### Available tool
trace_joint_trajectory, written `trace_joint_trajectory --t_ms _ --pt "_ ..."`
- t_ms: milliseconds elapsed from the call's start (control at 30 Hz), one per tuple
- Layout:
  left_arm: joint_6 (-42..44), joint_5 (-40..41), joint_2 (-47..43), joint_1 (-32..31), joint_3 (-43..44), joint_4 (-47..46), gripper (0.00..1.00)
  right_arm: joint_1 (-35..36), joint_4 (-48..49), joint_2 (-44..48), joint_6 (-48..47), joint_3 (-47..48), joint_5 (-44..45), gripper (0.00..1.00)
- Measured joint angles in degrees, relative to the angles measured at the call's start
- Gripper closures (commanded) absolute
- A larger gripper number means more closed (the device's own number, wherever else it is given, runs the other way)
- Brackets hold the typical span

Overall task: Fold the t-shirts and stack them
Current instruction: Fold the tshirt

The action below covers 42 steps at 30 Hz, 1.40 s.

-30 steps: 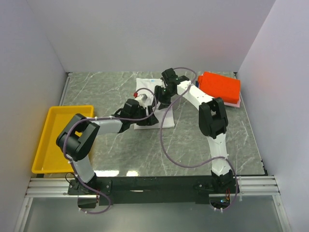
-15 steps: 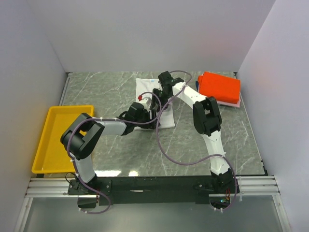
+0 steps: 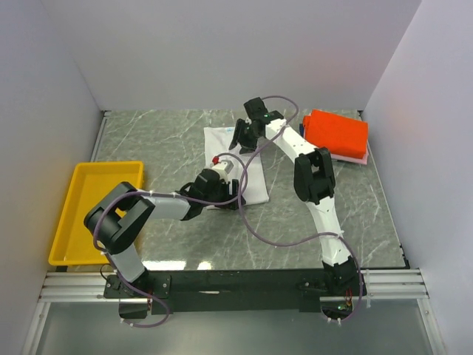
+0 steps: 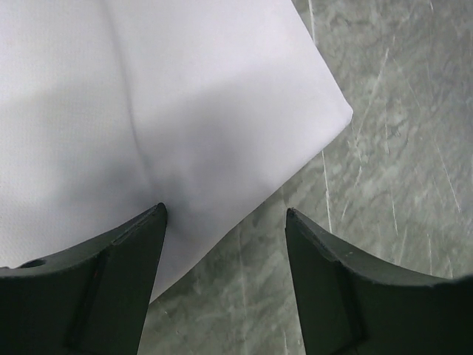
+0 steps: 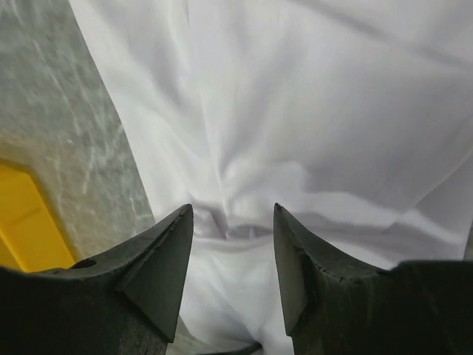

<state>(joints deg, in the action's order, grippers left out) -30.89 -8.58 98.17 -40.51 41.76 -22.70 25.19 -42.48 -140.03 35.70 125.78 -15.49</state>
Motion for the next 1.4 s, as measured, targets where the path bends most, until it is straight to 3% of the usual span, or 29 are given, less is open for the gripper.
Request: trace_joint_trajectory --t_ms 233,533,733,1067,1400 --pt "0.28 0.07 -2.19 -1.51 -0.26 4.0 0.27 -2.51 3.15 1.73 1.11 -1.55 -0.48 0.45" --pt "1.55 2.38 -11.61 -1.84 3.15 21.09 0.23 -6.1 5.29 18.05 -0.76 -19.87 -1.7 0.44" --pt "1.55 4.81 -17.94 -1.33 8.9 26.01 0.2 -7.8 6.75 28.44 -2.62 -32.3 -1.84 0.44" --pt "-1.31 3.21 -21.24 13.97 4.15 28.26 0.22 -7.5 8.26 37.68 -3.67 -54.84 -5.29 0.45" --pt "-3.48 -2.45 -20.98 17.07 -0.98 29.55 0.28 -4.96 8.74 43.74 -4.22 -65.64 -7.5 0.5"
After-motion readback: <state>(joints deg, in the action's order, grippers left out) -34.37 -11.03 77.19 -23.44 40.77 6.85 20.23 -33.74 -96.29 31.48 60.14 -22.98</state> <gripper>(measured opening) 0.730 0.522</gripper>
